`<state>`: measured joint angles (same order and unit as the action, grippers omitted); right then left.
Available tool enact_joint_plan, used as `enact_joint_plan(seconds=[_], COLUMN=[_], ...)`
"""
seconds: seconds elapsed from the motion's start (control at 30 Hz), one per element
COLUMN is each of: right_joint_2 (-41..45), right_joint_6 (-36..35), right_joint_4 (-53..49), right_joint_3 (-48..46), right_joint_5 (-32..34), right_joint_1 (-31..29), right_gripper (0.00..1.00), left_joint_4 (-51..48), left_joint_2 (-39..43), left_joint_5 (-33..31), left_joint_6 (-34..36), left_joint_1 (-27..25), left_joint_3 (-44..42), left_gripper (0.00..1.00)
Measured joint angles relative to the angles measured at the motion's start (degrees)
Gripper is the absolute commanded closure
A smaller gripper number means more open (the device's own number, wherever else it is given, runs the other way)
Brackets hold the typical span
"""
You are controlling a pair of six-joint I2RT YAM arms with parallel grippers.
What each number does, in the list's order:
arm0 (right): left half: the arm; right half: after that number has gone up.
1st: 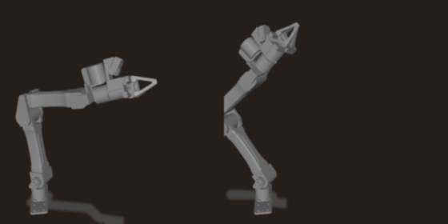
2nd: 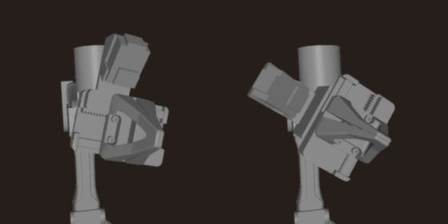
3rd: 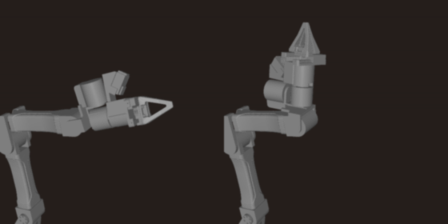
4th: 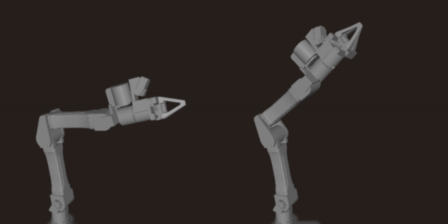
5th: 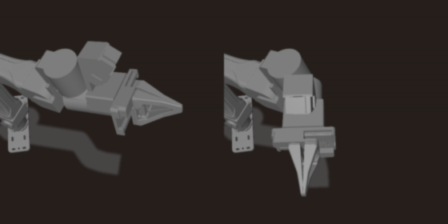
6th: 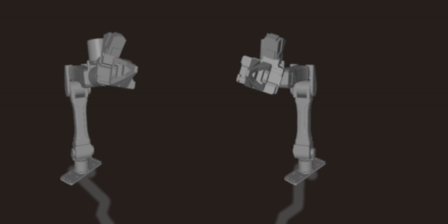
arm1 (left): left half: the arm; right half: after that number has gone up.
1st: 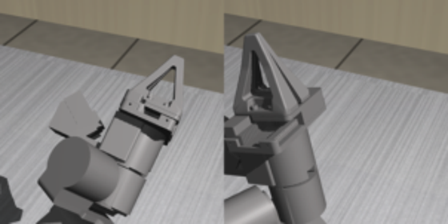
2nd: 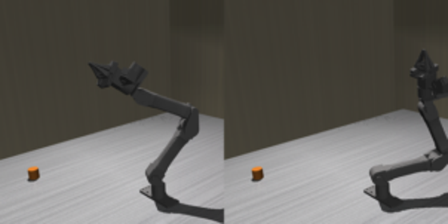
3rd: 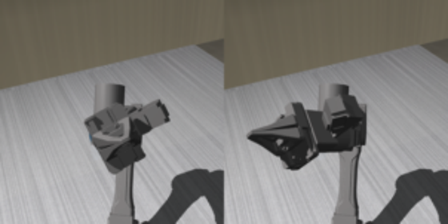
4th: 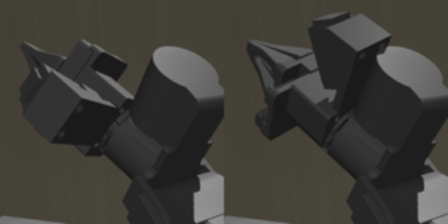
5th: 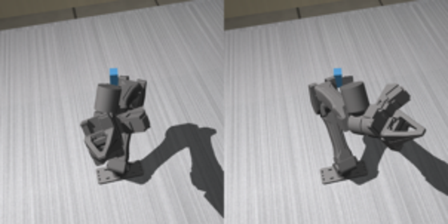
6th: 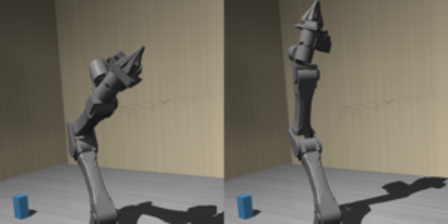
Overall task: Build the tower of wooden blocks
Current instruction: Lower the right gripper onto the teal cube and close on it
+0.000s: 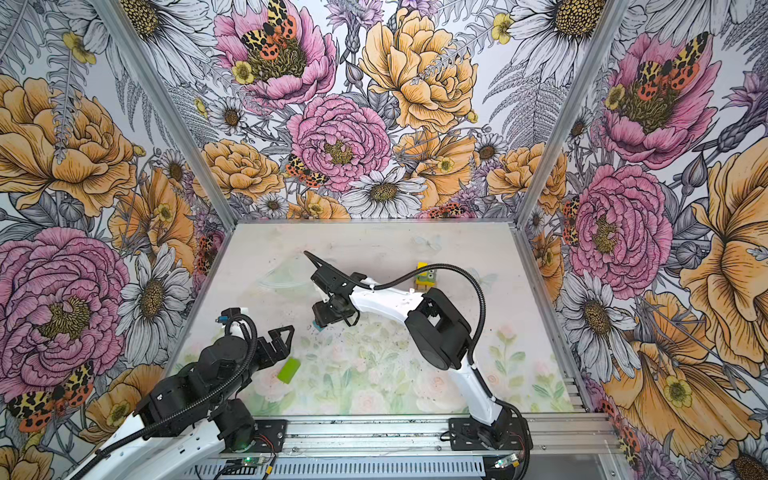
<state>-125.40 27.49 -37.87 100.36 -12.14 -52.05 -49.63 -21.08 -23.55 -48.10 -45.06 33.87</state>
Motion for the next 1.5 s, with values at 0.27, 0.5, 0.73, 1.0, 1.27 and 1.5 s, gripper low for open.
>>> enact_joint_plan(seconds=[0.27,0.5,0.73,1.0,1.27,1.5], right_joint_2=[-0.35,-2.95,-4.07,-4.50,-6.43,-6.69], right_joint_6=[0.00,-0.17,-0.20,-0.24,-0.22,-0.20], right_joint_4=[0.02,-0.20,-1.29,-1.51,-2.10,-2.58], right_joint_3=[1.44,2.49,3.87,6.12,6.36,6.99], right_joint_5=[-0.17,0.46,1.51,2.03,2.27,2.62], right_joint_1=[-1.18,-1.31,-1.29,-1.31,-1.31,-1.42], right_gripper=[0.41,0.43,0.44,0.49,0.51,0.55], left_joint_4=[-0.26,-0.57,-0.72,-0.76,-0.76,-0.76], left_joint_2=[1.18,1.22,1.88,2.14,2.69,3.28], left_joint_5=[0.00,0.00,-0.02,-0.02,-0.02,0.00], left_joint_6=[0.02,0.04,0.07,0.22,0.26,0.26], left_joint_1=[0.00,0.15,0.31,0.37,0.63,0.63], left_joint_3=[0.00,0.00,0.00,0.00,0.00,0.00], left_gripper=[0.01,0.01,0.01,0.01,0.01,0.01])
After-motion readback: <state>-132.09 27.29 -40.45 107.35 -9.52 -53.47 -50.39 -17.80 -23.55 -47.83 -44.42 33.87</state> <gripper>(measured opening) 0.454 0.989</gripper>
